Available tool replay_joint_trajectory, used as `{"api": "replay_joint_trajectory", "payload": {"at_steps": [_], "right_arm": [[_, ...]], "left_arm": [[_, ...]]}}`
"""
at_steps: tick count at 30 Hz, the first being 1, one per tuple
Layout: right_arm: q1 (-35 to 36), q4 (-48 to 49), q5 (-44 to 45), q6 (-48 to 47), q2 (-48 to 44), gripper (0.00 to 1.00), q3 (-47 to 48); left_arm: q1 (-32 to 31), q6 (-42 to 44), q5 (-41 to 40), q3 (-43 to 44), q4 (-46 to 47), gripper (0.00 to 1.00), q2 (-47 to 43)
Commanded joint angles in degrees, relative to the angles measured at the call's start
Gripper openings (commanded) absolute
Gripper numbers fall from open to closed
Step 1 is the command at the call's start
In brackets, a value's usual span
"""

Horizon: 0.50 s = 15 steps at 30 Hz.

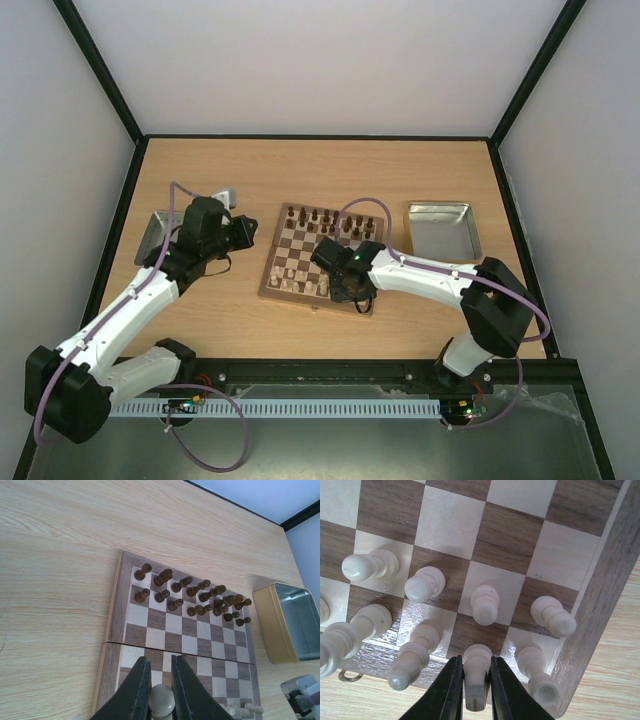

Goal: Set up the chess pieces on the board
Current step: Place the chess piece on the chessboard.

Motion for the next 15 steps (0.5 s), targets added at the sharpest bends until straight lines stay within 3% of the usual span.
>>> {"api": "replay_joint_trajectory", "payload": {"at_steps": [1,6,15], "right_arm": [[0.4,-0.3,2.3,0.1,1.3,0.16,0.9],[0.5,-0.2,3.4,-0.1,0.8,0.13,1.7],[0.4,-1.9,3.6,0.5,-1.9,0.28,3.1]], "left_arm": [[0.3,0.3,-0.4,-0.4,-0.5,0.03,-1.4],[0.3,0.1,-0.3,-0.5,-0.4,0.03,-1.4],[0.3,0.0,0.5,-0.2,-0.6,0.03,-1.9]]}}
